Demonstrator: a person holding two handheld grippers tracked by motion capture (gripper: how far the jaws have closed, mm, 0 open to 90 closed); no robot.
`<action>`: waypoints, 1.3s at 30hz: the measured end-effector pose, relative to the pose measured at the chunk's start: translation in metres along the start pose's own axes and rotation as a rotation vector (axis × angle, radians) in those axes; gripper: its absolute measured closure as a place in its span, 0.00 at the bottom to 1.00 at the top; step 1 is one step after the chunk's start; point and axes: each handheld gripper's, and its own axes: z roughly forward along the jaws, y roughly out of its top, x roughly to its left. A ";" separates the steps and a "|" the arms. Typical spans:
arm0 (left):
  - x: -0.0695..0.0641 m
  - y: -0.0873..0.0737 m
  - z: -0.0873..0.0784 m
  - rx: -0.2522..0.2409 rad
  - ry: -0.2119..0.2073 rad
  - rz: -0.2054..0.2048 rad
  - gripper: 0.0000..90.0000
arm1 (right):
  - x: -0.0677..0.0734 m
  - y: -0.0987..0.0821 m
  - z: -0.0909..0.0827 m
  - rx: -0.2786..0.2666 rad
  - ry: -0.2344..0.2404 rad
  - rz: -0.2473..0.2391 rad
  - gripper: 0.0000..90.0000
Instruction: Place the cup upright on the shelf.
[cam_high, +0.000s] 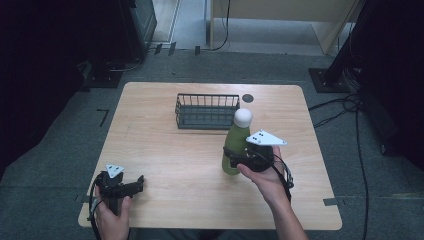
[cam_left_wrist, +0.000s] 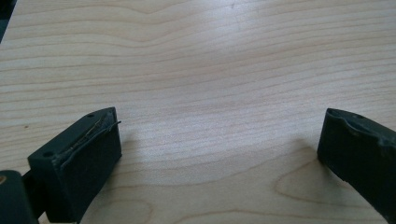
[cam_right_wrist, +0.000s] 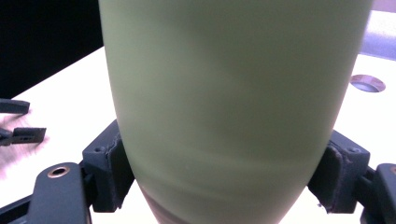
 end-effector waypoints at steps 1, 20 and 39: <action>0.000 0.000 0.000 -0.001 0.000 -0.001 0.00 | 0.000 0.002 0.001 -0.002 0.000 0.000 0.23; 0.000 0.000 0.000 -0.001 0.000 -0.002 0.00 | -0.005 0.034 0.020 -0.010 0.000 -0.009 0.23; 0.000 0.000 0.000 0.000 0.000 -0.002 0.00 | -0.016 0.066 0.035 -0.030 -0.041 -0.009 0.23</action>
